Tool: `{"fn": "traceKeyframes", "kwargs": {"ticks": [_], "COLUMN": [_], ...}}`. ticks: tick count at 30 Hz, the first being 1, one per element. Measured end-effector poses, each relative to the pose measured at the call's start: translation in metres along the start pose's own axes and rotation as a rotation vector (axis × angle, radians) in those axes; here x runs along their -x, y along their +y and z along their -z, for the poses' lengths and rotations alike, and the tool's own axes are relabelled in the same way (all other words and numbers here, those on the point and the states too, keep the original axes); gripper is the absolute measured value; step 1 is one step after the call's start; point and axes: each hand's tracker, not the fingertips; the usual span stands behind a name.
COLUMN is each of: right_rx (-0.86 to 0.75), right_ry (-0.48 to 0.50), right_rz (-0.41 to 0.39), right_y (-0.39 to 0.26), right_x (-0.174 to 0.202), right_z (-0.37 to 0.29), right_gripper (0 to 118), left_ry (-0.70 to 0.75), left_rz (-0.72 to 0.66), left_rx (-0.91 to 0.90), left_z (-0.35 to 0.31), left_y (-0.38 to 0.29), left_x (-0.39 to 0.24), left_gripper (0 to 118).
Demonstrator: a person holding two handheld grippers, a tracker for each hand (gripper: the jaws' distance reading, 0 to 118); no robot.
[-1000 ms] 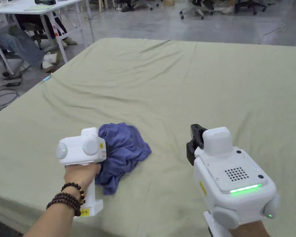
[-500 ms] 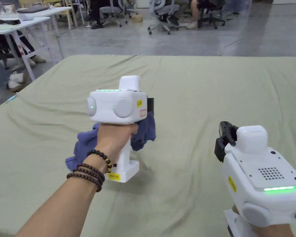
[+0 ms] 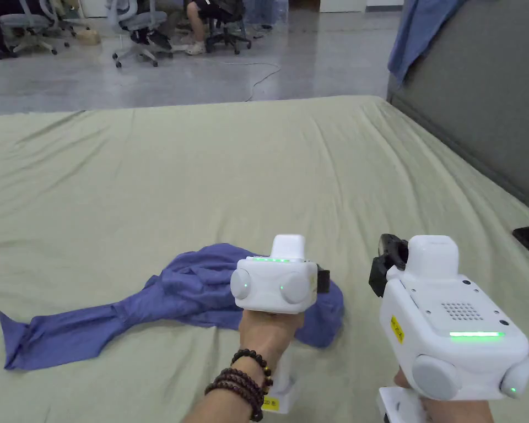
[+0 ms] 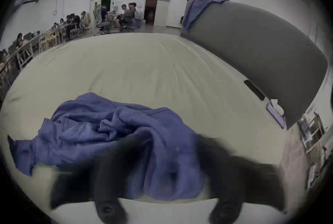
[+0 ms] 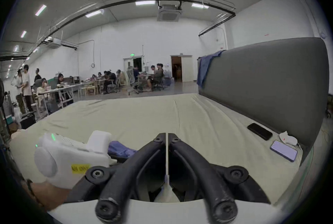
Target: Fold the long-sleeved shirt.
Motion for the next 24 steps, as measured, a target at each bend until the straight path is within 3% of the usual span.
{"fn": "traceKeyframes", "kwargs": {"ticks": [1,2,3,12,13,14,15,16,18,24], "right_rx": [0.006,0.011,0.014,0.030,0.033,0.033,0.033,0.029,0.026,0.062], "right_ry": [0.005,0.009,0.018,0.074,0.076,0.079,0.078,0.077,0.081,0.111], "right_rz": [-0.002,-0.003,-0.005,-0.019,-0.025,-0.028,-0.039,-0.057,-0.071,-0.041], "right_y": [0.000,0.000,0.001,0.004,0.004,0.002,0.001,-0.001,-0.002,0.000], "right_x": [0.000,0.001,0.003,0.015,0.016,0.017,0.020,0.023,0.028,0.035], "right_z": [0.000,0.000,0.000,-0.009,-0.010,-0.011,-0.012,-0.014,-0.017,-0.016], "right_gripper": [0,0,0,0,0,0,0,0,0,0], "left_ry": [-0.043,-0.055,-0.062,0.274,0.308,0.313,0.303,0.305,0.393,0.306], "left_rz": [-0.018,-0.010,0.009,0.025,-0.002,-0.015,-0.035,-0.047,-0.041,-0.015], "left_rx": [-0.011,-0.020,-0.143,-0.380,-0.400,-0.438,-0.457,-0.466,-0.416,-0.390], "left_z": [-0.009,-0.019,-0.036,-0.185,-0.198,-0.209,-0.220,-0.228,-0.231,-0.216], "left_y": [0.005,0.008,0.012,-0.068,-0.078,-0.088,-0.100,-0.109,-0.116,-0.080], "left_x": [0.006,0.010,0.013,0.080,0.085,0.089,0.094,0.098,0.100,0.112], "left_gripper": [109,118,114,112,99,74,32,0,0,0]}}
